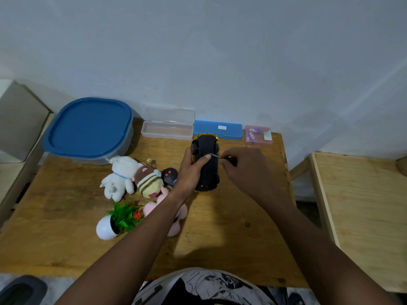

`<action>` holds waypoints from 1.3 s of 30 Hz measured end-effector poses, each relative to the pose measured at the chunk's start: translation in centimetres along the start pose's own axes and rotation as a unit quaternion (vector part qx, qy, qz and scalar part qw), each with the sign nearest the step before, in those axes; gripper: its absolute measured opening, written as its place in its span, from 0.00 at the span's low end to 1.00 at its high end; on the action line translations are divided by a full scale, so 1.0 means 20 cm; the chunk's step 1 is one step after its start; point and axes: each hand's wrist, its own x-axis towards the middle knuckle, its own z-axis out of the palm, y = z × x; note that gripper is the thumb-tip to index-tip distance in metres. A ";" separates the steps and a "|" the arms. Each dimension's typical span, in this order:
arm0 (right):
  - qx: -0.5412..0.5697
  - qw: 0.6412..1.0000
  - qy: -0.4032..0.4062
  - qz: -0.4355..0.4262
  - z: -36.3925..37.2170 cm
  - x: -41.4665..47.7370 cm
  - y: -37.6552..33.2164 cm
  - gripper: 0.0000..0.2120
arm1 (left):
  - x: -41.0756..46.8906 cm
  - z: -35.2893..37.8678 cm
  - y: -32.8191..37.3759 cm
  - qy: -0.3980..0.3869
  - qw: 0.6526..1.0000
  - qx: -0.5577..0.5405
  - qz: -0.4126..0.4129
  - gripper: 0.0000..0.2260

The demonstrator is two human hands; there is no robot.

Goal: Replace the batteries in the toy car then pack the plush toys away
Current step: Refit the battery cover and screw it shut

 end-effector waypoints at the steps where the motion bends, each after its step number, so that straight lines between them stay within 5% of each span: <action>1: -0.009 1.000 0.000 -0.005 0.00 0.00 0.00 0.08 | 0.00 0.00 0.00 0.001 1.000 0.004 0.002 0.11; 19: 0.006 0.998 -0.004 0.055 0.02 -0.01 0.00 0.04 | 0.00 -0.01 -0.04 -0.006 0.997 0.079 0.011 0.12; 23: -0.129 0.990 0.010 0.052 0.03 -0.01 0.01 0.13 | -0.01 -0.01 -0.02 0.002 0.997 0.080 0.017 0.12; 26: -0.126 0.990 -0.021 0.062 0.05 0.00 0.00 0.17 | -0.01 -0.02 -0.03 0.006 0.996 0.091 0.018 0.12; 31: -0.011 0.997 -0.054 0.053 0.04 -0.02 -0.01 0.12 | 0.00 -0.02 -0.03 0.007 0.995 0.096 0.014 0.14; 35: -0.069 0.998 -0.002 0.008 0.03 -0.01 0.01 0.05 | 0.00 -0.03 -0.03 0.011 0.995 0.097 0.015 0.14; 39: -0.196 0.980 0.000 0.027 0.04 -0.02 0.02 0.24 | -0.01 -0.03 -0.03 -0.004 0.994 0.106 0.016 0.13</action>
